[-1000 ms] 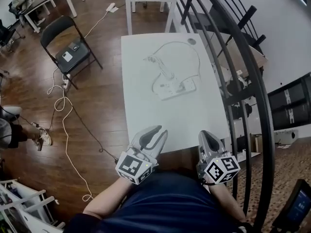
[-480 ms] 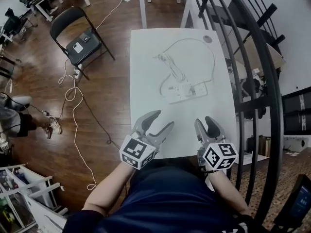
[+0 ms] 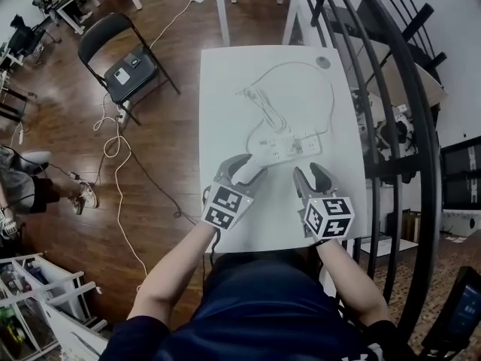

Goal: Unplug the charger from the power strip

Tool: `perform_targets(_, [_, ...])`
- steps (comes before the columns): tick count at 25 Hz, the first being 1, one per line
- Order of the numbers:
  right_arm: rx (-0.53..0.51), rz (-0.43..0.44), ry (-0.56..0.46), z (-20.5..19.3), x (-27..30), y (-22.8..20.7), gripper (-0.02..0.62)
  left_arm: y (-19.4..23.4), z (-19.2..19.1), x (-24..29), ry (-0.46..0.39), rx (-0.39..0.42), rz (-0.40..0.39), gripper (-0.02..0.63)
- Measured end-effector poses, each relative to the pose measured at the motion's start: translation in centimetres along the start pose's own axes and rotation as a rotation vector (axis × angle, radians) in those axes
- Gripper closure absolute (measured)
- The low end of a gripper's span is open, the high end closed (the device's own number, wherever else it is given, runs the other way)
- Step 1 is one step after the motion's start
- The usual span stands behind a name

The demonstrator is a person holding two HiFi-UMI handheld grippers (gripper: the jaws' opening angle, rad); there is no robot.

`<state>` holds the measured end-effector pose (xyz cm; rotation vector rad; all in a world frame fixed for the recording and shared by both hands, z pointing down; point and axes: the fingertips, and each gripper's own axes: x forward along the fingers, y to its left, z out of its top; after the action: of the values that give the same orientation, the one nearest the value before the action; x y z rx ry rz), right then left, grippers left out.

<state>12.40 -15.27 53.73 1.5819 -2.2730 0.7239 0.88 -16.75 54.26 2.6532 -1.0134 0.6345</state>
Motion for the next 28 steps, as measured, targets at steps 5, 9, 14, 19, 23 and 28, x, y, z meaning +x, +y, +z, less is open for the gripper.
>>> perform_targets(5, [-0.028, -0.057, 0.055, -0.7, 3.5, -0.7, 0.393, 0.6, -2.5, 4.0, 0.074, 0.028, -0.020, 0.402])
perform_targets(9, [-0.085, -0.110, 0.074, -0.8, 5.5, -1.1, 0.393, 0.7, -4.3, 6.4, 0.132, 0.117, -0.033, 0.411])
perform_targets(14, [-0.144, -0.136, 0.127, -2.0, 7.9, -1.4, 0.391, 1.3, -4.8, 8.7, 0.156, 0.102, -0.029, 0.411])
perform_targets(19, [-0.232, -0.152, 0.186, -3.4, 10.0, -1.7, 0.391, 1.2, -5.7, 10.3, 0.199, 0.109, -0.032, 0.411])
perform_targets(23, [-0.224, -0.168, 0.219, -4.1, 11.1, -2.2, 0.391, 1.1, -6.1, 11.3, 0.221, 0.131, -0.031, 0.411])
perform_targets(28, [-0.214, -0.191, 0.252, -4.9, 11.7, -2.5, 0.407, 1.1, -6.8, 12.0, 0.246, 0.130, -0.038, 0.411])
